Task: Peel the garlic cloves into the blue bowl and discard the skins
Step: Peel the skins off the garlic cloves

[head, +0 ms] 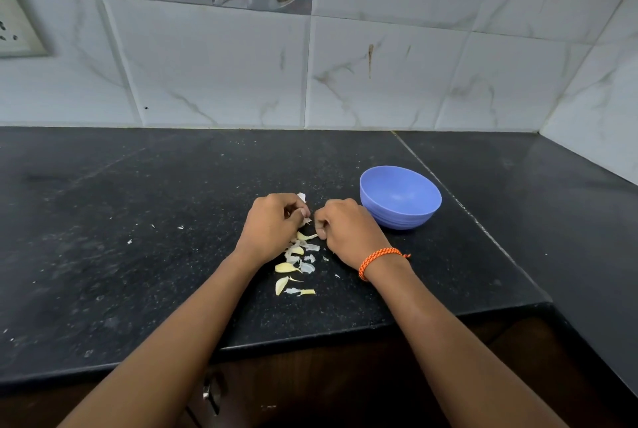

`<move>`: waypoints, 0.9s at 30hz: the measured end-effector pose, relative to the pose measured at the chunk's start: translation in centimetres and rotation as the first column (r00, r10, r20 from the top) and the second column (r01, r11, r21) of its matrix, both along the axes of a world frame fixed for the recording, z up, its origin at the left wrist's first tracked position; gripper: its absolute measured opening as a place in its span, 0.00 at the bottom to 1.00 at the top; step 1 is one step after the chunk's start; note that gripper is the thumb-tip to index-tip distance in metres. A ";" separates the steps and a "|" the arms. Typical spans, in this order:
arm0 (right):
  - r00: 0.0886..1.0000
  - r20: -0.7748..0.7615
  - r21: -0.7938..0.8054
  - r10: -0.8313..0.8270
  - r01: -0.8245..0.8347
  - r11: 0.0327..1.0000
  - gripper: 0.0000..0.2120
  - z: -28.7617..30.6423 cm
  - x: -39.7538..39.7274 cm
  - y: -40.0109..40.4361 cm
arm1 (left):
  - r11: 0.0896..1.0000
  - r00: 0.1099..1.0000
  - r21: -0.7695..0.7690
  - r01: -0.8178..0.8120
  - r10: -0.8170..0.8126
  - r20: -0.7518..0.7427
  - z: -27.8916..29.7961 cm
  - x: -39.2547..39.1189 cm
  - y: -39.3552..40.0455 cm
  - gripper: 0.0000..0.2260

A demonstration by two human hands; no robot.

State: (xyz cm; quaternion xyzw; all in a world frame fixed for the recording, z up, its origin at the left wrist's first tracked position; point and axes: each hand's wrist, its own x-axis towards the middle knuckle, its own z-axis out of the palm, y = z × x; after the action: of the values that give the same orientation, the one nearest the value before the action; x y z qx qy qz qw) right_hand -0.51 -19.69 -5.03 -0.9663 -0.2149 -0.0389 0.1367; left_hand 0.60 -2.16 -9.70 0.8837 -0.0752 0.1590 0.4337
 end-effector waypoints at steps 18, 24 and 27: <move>0.988 0.136 0.386 -0.066 0.009 0.922 0.10 -1.9 -0.9 1.5 | 0.653 0.986 -0.742 -0.155 0.151 -0.074 1.9 -0.1 3.0 0.08; 0.985 0.165 0.261 0.049 -0.092 0.961 0.04 -1.6 -1.8 6.1 | 0.651 0.977 -0.731 -0.205 0.182 -0.112 1.4 0.2 3.0 0.10; 0.988 0.153 0.133 0.024 -0.045 0.990 0.11 -1.9 -2.1 7.7 | 0.659 0.974 -0.720 -0.218 0.195 -0.116 1.4 0.3 3.1 0.10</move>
State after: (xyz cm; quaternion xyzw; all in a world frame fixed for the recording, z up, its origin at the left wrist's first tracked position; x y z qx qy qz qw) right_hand -2.59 -11.97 -6.95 -0.9451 -0.2382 -0.1239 0.1862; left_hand 0.88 0.92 -8.26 0.6434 0.1010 0.2110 0.7289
